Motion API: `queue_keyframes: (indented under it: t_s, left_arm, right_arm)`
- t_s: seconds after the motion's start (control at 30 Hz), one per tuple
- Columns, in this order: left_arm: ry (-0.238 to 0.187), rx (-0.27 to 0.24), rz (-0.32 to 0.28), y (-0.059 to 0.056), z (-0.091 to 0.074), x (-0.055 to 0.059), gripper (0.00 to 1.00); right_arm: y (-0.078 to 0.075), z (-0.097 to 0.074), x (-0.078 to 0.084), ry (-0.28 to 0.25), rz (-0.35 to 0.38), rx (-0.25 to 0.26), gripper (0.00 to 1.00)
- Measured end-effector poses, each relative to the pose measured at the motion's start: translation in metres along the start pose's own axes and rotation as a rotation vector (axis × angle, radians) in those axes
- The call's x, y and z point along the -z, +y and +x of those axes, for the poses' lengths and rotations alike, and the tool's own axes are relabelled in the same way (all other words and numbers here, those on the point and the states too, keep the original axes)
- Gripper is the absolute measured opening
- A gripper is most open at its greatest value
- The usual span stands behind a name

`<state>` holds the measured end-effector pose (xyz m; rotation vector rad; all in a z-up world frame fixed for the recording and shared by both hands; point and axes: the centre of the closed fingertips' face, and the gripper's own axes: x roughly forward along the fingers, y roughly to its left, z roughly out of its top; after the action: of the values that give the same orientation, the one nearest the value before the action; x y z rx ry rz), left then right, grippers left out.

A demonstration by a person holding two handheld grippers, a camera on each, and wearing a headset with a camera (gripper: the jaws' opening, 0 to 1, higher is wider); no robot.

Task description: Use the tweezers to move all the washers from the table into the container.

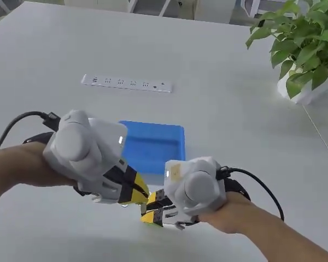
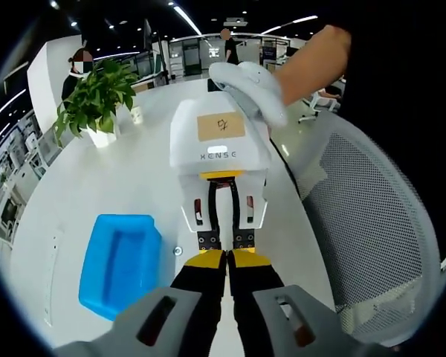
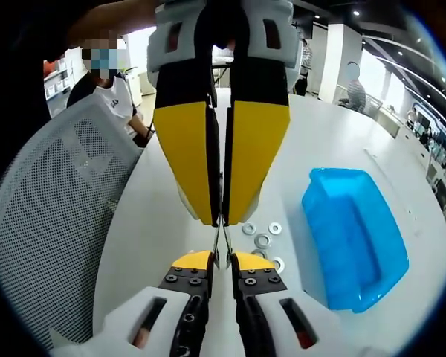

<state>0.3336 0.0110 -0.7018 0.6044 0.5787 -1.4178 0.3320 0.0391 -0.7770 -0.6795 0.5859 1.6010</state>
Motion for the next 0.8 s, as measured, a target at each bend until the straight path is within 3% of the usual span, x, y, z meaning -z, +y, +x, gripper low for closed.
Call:
queue_keyframes:
  t_s: [0.1, 0.27, 0.57, 0.8]
  left_arm:
    - [0.000, 0.004, 0.010, -0.001, 0.000, -0.001, 0.05]
    - [0.005, 0.007, 0.005, -0.001, -0.001, 0.001, 0.05]
    - [0.012, -0.007, 0.007, 0.004, -0.011, 0.000, 0.04]
    - [0.020, -0.015, 0.012, 0.007, -0.018, 0.000, 0.04]
  right_arm:
    - [0.000, 0.000, 0.001, 0.007, -0.005, 0.002, 0.13]
    - [-0.001, -0.002, 0.000, -0.002, -0.001, 0.009, 0.24]
    - [-0.011, -0.023, -0.002, -0.031, 0.062, 0.069, 0.49]
    - [-0.019, -0.038, 0.002, -0.049, 0.103, 0.114, 0.59]
